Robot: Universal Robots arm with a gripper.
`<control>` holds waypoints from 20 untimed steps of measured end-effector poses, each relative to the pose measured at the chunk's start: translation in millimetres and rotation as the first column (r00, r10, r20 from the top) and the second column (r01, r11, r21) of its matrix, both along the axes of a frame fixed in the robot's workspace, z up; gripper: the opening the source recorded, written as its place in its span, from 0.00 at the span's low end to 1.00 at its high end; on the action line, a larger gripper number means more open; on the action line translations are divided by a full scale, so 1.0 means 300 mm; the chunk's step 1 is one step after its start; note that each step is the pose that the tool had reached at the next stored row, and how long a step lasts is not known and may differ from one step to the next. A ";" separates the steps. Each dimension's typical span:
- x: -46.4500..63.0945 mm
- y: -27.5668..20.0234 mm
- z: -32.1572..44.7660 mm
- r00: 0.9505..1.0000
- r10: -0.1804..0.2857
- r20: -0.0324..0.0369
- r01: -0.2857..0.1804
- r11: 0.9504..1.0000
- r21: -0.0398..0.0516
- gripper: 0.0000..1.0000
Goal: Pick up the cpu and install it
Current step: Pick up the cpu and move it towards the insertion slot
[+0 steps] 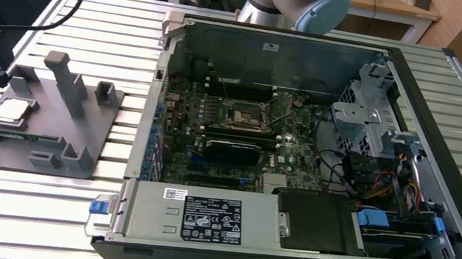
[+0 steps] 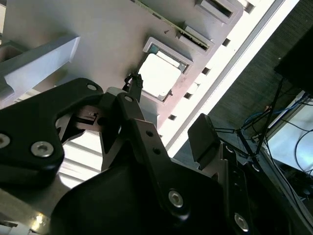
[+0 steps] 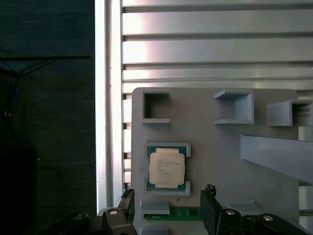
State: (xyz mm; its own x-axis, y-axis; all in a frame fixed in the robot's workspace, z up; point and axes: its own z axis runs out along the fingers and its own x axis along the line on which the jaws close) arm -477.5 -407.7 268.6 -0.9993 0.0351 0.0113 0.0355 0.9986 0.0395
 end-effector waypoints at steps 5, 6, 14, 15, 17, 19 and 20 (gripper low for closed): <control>0.000 0.000 -0.001 1.000 0.000 0.000 0.000 1.000 0.000 0.65; 0.000 0.000 -0.003 1.000 0.000 0.000 0.000 1.000 0.000 0.65; 0.010 0.000 -0.031 1.000 0.005 0.000 -0.005 1.000 0.000 0.65; 0.011 0.000 -0.035 1.000 0.005 0.000 -0.005 1.000 0.000 0.65; 0.011 0.000 -0.040 1.000 0.005 0.000 -0.005 1.000 0.000 0.65; 0.011 0.000 -0.047 1.000 0.005 0.000 -0.005 1.000 0.000 0.65; 0.011 0.000 -0.052 1.000 0.005 0.000 -0.005 1.000 0.000 0.65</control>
